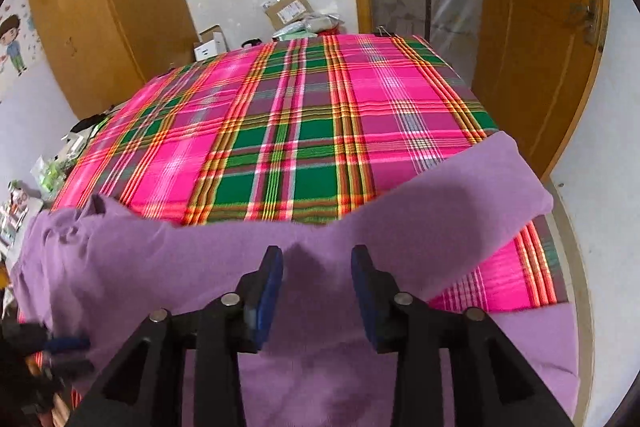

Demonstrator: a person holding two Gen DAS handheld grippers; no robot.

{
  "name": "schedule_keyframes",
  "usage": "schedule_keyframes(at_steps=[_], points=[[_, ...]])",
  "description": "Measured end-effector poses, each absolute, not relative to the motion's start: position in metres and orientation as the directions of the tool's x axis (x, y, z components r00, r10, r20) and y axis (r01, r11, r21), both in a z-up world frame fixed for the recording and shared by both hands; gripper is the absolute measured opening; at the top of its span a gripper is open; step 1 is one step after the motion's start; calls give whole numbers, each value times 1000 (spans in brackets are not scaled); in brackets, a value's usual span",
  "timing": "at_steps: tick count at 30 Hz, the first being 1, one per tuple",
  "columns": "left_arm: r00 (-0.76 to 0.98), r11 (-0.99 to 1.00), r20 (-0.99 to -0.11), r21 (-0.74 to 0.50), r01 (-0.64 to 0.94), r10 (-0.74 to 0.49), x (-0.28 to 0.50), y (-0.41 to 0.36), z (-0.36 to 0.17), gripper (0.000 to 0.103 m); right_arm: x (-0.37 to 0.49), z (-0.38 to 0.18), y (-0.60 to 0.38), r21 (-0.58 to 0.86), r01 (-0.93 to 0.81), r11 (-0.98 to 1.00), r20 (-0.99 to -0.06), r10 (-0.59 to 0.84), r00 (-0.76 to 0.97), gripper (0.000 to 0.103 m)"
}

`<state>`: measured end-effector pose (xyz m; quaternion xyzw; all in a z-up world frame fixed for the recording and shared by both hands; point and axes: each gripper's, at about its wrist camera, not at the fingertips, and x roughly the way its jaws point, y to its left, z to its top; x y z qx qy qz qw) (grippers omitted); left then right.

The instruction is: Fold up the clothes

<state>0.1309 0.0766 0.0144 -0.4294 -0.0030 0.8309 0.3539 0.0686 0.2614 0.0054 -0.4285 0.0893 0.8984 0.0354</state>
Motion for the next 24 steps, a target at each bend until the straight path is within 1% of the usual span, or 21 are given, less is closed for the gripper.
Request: schedule_keyframes(at_steps=[2,4,8,9,10,11,13,17,23,24], points=[[-355,-740,-723,-316,-593,593,130,81,11,26,55,1,265,158,-163,-974,-787,-24,-616,37],[-345,-732,-725,-314,-604,596,132,85,9,26,46,-5,272,156,-213,-964,-800,3,-601,37],[-340,-732,-731,-311,-606,592,132,84,7,26,38,-17,285,194,-285,-939,-824,2,-566,36],[-338,-731,-731,-312,-606,592,132,84,7,26,38,-18,287,194,-295,-936,-825,7,-565,30],[-337,-730,-730,-313,-607,594,132,84,8,26,39,-17,289,191,-301,-934,-824,14,-567,21],[-336,-729,-730,-314,-608,595,132,83,8,26,40,-16,289,188,-304,-934,-822,20,-570,18],[-334,-728,-729,-318,-608,598,131,83,8,26,42,-12,289,177,-299,-938,-816,30,-577,5],[-332,-729,-727,-328,-601,601,128,83,6,26,54,-1,287,176,-293,-940,-785,45,-618,4],[-338,-732,-724,-329,-597,601,127,85,7,26,91,25,291,216,-301,-929,-703,66,-708,3],[-335,-728,-724,-328,-602,603,128,86,8,23,98,29,290,217,-300,-929,-688,73,-722,3]])
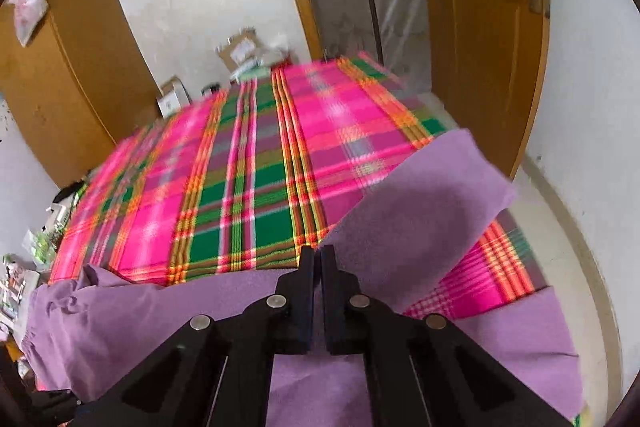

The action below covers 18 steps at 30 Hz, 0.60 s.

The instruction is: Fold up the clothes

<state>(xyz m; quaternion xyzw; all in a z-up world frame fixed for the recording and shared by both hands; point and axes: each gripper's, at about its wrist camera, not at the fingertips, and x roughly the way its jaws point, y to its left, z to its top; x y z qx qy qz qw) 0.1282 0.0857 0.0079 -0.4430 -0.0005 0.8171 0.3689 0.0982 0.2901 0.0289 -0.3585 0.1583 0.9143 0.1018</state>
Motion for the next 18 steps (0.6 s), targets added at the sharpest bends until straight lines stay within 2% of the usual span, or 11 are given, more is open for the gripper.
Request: schedule_keyframes(at_steps=[1,5,7,18], points=[[-331,-723,-723,-327,-609,606,129,87,8,18,105,33,290,217,-298,-929,-673,79,-736,3],[-333,-718,-719,-323,-617,609,131,89,9,13,129,38,291,212,-312,-926,-640,109,-761,3],[-339,-720,-712,-332,-609,615,129,87,11,7,138,40,291,200,-318,-927,-620,131,-773,3],[-428,-707,-595,-377,-599,680,136,74,45,6,185,69,285,194,-339,-921,-478,213,-852,3]])
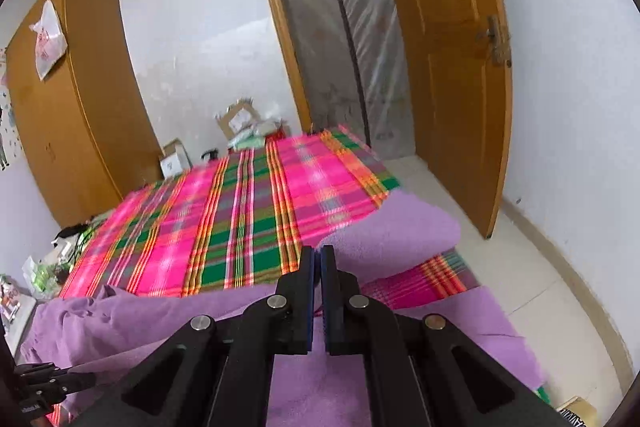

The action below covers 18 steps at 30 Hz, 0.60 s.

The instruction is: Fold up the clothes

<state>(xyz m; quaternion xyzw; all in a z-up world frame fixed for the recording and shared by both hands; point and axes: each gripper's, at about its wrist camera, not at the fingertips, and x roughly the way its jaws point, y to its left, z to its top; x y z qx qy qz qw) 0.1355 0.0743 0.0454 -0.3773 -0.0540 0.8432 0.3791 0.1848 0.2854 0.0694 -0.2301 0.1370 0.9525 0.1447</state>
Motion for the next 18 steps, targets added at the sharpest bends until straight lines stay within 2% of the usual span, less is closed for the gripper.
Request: schedule_keyframes(at_steps=[7,14,18], points=[[-424,-675,-572,-345,-653,702,155,77,56,6,225,75,272,114,-379,-918,-424,300,-854,3],[-366,-672,-667,-276,-687,648,168,95,30,6,244,30,282,153,-433,-888,-520,301,-800,3],[-354,-673,-688,-264,-690,633,170,95,20,6,249,8,288,175,-462,-869,-561,298,-772,3]])
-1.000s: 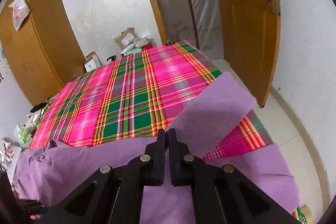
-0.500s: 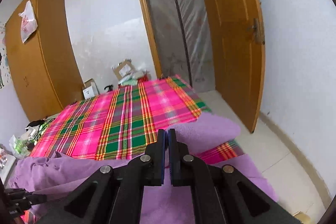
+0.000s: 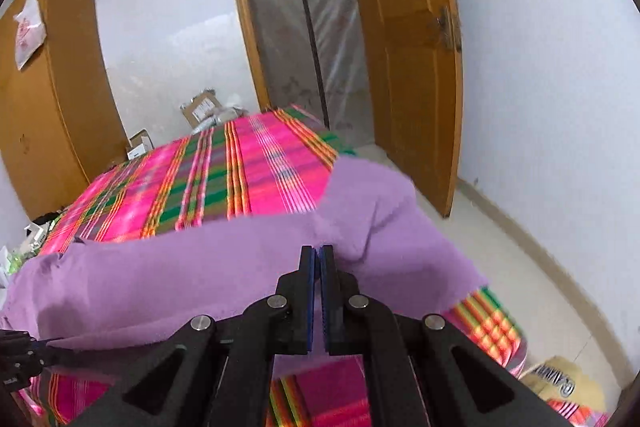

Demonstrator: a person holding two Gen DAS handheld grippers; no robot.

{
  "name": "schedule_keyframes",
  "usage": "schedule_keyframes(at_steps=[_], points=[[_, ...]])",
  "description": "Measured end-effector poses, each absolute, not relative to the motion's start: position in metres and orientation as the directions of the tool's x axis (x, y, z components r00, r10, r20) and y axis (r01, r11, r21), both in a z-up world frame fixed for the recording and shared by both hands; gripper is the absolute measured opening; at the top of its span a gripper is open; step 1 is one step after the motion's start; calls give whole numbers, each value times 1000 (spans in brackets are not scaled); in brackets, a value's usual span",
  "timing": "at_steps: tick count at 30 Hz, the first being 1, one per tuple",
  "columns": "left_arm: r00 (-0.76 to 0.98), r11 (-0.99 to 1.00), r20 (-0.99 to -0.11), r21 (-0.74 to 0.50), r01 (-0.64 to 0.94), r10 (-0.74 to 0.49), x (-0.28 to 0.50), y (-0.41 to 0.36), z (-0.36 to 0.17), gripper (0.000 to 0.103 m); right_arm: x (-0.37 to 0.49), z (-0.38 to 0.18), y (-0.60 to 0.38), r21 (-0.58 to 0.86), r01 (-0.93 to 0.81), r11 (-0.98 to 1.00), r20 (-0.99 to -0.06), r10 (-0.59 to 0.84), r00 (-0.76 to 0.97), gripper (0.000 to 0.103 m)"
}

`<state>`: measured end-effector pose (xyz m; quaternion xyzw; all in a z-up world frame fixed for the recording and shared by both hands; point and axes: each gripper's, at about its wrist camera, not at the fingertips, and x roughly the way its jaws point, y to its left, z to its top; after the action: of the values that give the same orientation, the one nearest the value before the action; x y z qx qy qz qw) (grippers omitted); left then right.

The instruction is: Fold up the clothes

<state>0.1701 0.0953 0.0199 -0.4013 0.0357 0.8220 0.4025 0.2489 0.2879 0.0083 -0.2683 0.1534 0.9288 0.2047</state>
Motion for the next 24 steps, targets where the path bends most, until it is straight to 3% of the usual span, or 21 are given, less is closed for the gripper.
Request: schedule_keyframes(at_steps=[13,24], points=[[-324,-685,-729,-264,-679,603,178,90,3,6,263,-19,303,176,-526,-832,-625,318,-713,0],[-249,-614,-730,-283,-737,636,189,90,13,11,262,-5,304,198,-469,-861,-594,276,-756,1]])
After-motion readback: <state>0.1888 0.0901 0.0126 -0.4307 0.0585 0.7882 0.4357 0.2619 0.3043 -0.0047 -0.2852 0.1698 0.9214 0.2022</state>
